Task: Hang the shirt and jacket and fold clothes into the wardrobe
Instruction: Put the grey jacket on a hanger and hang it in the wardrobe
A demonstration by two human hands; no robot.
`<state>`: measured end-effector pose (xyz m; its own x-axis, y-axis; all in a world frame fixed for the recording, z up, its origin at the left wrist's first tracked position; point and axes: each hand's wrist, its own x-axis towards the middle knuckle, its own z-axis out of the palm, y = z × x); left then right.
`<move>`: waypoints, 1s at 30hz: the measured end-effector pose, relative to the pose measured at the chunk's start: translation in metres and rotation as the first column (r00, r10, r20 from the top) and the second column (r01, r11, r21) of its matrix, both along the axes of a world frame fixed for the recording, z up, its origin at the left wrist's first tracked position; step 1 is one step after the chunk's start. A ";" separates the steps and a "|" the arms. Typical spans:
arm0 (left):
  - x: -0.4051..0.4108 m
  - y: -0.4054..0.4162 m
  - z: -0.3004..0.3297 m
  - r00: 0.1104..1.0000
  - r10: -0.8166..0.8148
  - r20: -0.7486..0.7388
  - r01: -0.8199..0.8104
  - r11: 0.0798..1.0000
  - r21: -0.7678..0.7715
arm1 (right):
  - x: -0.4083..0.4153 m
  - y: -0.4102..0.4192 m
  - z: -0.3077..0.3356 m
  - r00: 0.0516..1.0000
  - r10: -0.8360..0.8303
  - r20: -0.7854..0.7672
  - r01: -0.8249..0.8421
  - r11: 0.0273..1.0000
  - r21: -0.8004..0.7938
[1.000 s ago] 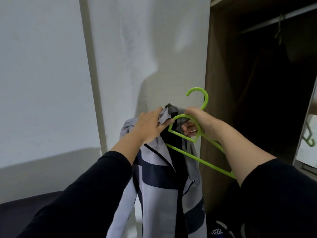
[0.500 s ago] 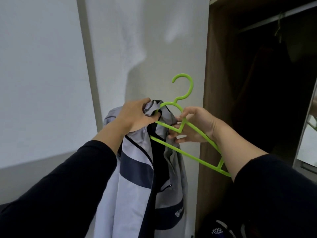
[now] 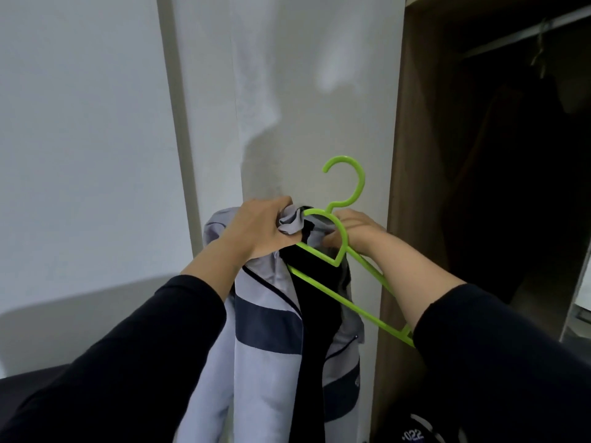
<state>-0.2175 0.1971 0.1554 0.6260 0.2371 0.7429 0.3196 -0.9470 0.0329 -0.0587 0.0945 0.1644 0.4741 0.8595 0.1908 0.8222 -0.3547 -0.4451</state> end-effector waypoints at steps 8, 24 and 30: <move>-0.008 0.014 0.002 0.997 0.060 0.043 -0.061 0.998 0.014 | 0.024 -0.007 -0.017 0.933 -0.361 -0.009 0.360 0.932 -0.046; -0.040 0.053 0.000 0.937 0.348 0.026 -0.346 0.919 0.187 | 0.041 -0.012 -0.019 0.970 -0.042 0.238 0.031 0.998 0.050; -0.038 0.040 -0.001 0.958 0.287 0.014 -0.287 0.949 0.128 | 0.034 -0.003 0.022 0.979 -0.162 -0.122 0.193 0.930 0.312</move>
<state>-0.2559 0.2374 0.1540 0.5492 0.3106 0.7758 0.5783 -0.8115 -0.0844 -0.0248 0.0914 0.1863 0.6419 0.6600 0.3904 0.7088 -0.3163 -0.6306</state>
